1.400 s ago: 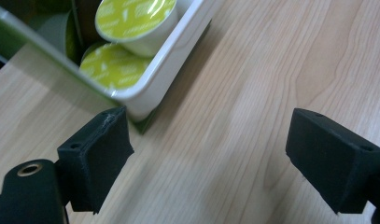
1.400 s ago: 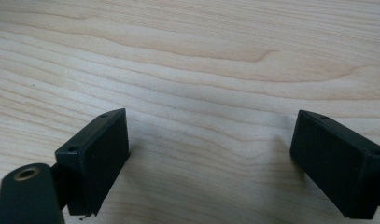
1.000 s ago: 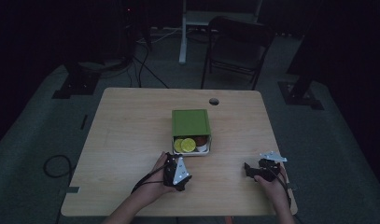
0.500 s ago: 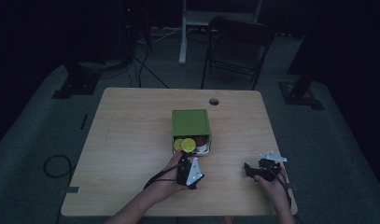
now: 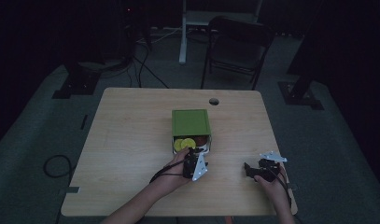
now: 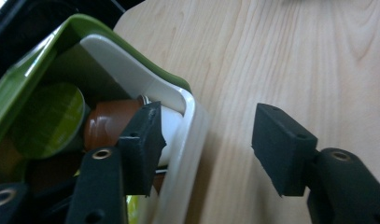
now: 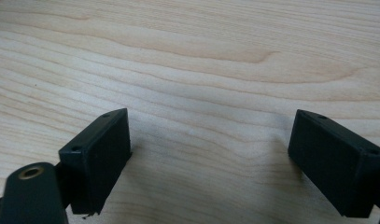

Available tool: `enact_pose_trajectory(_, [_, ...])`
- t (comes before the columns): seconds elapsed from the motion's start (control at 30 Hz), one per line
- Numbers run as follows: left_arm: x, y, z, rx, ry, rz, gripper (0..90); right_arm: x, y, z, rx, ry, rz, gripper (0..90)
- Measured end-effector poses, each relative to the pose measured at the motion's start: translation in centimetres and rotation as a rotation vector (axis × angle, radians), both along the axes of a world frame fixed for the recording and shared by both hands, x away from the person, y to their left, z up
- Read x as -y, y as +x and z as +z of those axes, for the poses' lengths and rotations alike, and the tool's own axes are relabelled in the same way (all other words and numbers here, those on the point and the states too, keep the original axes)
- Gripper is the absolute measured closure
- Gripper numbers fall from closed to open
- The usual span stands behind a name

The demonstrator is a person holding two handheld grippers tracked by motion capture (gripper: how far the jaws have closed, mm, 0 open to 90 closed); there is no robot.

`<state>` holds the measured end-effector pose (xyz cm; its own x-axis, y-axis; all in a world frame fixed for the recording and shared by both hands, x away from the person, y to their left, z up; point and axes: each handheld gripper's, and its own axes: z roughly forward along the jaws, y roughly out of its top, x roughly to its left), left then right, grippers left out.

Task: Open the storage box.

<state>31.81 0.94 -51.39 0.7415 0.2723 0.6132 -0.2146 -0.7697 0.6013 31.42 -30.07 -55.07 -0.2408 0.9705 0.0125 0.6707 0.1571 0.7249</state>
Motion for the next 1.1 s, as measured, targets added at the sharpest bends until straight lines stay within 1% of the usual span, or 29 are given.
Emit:
enact_pose_trajectory(0.07, [0.2,0.1,-0.2,0.008,0.002,-0.001,47.3,0.0,0.0,0.0,0.000,0.000,0.000,12.6])
enact_pose_trajectory(0.13, [0.2,0.3,-0.3,0.010,0.012,-0.001,50.5,0.0,0.0,0.0,0.000,0.000,0.000,12.6])
enact_pose_trajectory(0.17, [0.3,0.3,-0.4,0.013,0.009,-0.004,51.1,0.0,0.0,0.0,0.000,0.000,0.000,12.6])
enact_pose_trajectory(0.23, [0.3,0.5,-0.5,0.015,0.023,-0.004,54.2,0.0,0.0,0.0,0.000,0.000,0.000,12.6])
enact_pose_trajectory(0.27, [0.3,0.5,-0.5,0.015,0.022,-0.004,54.4,0.0,0.0,0.0,0.000,0.000,0.000,12.6])
enact_pose_trajectory(0.3, [0.4,0.5,-0.6,0.022,0.030,-0.005,55.2,0.0,0.0,0.0,0.000,0.000,0.000,12.6])
enact_pose_trajectory(0.4, [0.5,0.5,-0.9,0.052,0.070,-0.015,56.3,0.0,0.0,0.0,0.000,0.000,0.000,12.6])
enact_pose_trajectory(0.47, [0.7,0.5,-1.0,0.060,0.077,-0.019,56.3,0.0,0.0,0.0,0.000,0.000,0.000,12.6])
enact_pose_trajectory(0.5, [0.7,0.6,-1.1,0.076,0.088,-0.020,57.1,0.0,0.0,0.0,0.000,0.000,0.000,12.6])
enact_pose_trajectory(0.57, [0.7,0.7,-1.1,0.093,0.098,-0.019,59.7,0.0,0.0,0.0,0.000,0.000,0.000,12.6])
enact_pose_trajectory(0.6, [0.7,0.7,-1.1,0.109,0.122,-0.020,60.6,0.0,0.0,0.0,0.000,0.000,0.000,12.6])
enact_pose_trajectory(0.67, [0.8,0.8,-1.3,0.128,0.141,-0.027,61.9,0.0,0.0,0.0,0.000,0.000,0.000,12.6])
enact_pose_trajectory(0.73, [1.0,0.6,-1.4,0.163,0.185,-0.035,62.6,0.0,0.0,0.0,0.000,0.000,0.000,12.6])
enact_pose_trajectory(0.77, [1.1,0.6,-1.4,0.172,0.196,-0.037,62.7,0.0,0.0,0.0,0.000,0.000,0.000,12.6])
enact_pose_trajectory(0.8, [1.1,0.6,-1.4,0.177,0.193,-0.036,62.9,0.0,0.0,0.0,0.000,0.000,0.000,12.6])
enact_pose_trajectory(0.83, [1.1,0.6,-1.4,0.192,0.205,-0.035,64.9,0.0,0.0,0.0,0.000,0.000,0.000,12.6])
enact_pose_trajectory(0.87, [1.1,0.6,-1.3,0.203,0.212,-0.035,68.0,0.0,0.0,0.0,0.000,0.000,0.000,12.6])
enact_pose_trajectory(0.93, [1.2,0.5,-1.4,0.223,0.220,-0.035,71.3,0.0,0.0,0.0,0.000,0.000,0.000,12.6])
enact_pose_trajectory(1.03, [1.4,0.3,-1.5,0.242,0.246,-0.032,72.0,0.0,0.0,0.0,0.000,0.000,0.000,12.6])
enact_pose_trajectory(1.1, [1.5,0.3,-1.5,0.250,0.249,-0.028,72.1,0.0,0.0,0.0,0.000,0.000,0.000,12.6])
